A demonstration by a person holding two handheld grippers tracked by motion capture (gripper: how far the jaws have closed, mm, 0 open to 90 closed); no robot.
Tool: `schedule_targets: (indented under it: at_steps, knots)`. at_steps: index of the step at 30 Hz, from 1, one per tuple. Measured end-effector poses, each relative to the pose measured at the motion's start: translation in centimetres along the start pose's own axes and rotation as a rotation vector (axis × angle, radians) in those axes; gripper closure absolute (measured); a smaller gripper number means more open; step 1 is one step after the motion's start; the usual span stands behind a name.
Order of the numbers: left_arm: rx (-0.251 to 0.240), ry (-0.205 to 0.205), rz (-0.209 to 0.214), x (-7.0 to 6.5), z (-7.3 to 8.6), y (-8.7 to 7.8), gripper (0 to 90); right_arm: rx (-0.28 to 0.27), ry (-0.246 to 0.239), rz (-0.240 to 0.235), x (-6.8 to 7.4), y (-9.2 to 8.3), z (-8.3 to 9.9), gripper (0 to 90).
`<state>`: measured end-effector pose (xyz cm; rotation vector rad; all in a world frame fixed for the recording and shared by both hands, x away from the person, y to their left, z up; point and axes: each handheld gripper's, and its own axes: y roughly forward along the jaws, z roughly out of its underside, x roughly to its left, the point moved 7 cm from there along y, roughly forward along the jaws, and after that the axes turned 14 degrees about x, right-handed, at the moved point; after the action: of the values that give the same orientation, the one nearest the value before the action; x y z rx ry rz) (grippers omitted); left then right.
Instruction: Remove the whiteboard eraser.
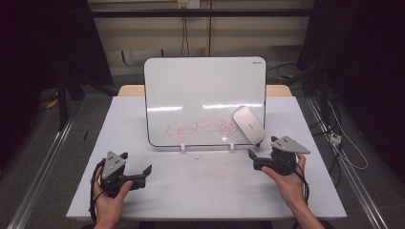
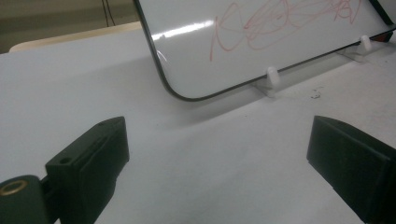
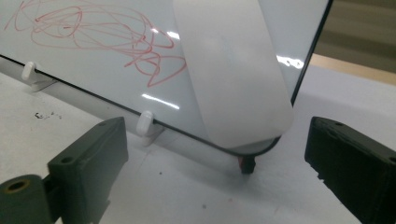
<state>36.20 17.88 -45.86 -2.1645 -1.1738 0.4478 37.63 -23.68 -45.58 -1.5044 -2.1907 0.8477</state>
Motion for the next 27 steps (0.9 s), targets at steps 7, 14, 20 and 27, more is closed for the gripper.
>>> schedule_targets:
  at_steps: [7,14,20,27]
  knots:
    - [0.014,-0.010,0.006,0.0,0.0,0.5,5.5,0.031,-0.058,0.053,0.0,0.6,-1.0,6.2]
    - [0.024,-0.013,0.010,0.1,0.1,0.6,5.5,0.063,-0.104,0.090,-0.3,1.2,-2.3,9.3]
    - [0.021,-0.015,0.001,0.3,0.2,0.5,5.5,0.101,-0.124,0.104,-0.8,1.9,-4.4,9.8]
    - [0.021,0.004,0.003,0.1,0.0,0.5,5.5,0.101,-0.186,0.151,-0.6,2.5,-5.6,12.4]
